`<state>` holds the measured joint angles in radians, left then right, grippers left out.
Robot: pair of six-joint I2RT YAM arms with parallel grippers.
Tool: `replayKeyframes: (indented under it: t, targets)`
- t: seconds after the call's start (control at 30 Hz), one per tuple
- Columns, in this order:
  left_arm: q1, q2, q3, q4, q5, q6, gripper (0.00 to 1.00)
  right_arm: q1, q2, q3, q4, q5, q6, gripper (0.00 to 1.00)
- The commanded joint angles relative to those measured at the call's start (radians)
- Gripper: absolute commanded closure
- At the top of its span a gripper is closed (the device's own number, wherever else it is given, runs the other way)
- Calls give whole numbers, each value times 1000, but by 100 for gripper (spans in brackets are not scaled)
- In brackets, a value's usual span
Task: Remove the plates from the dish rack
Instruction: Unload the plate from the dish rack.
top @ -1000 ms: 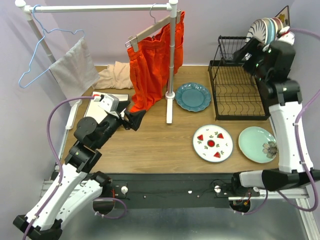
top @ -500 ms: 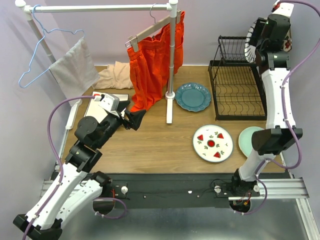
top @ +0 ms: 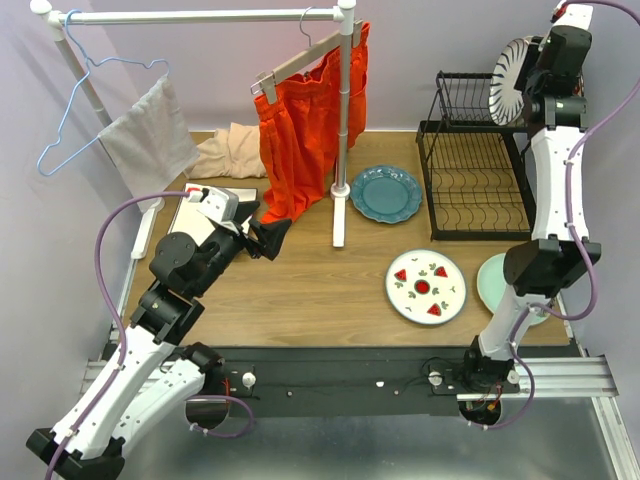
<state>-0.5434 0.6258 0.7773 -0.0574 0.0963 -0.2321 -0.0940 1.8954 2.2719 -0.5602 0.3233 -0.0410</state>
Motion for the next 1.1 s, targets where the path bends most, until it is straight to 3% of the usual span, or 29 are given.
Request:
replayKeyframes:
  t: [0.0, 0.5, 1.07]
  targets:
    - [2, -3, 7, -12, -23, 7, 10, -13, 65, 69, 6, -55, -22, 56]
    - [2, 11, 8, -9, -24, 7, 10, -13, 186, 107, 37, 75, -88, 58]
    - [7, 18, 11, -10, -24, 14, 10, -12, 246, 51, 98, -41, -108, 61]
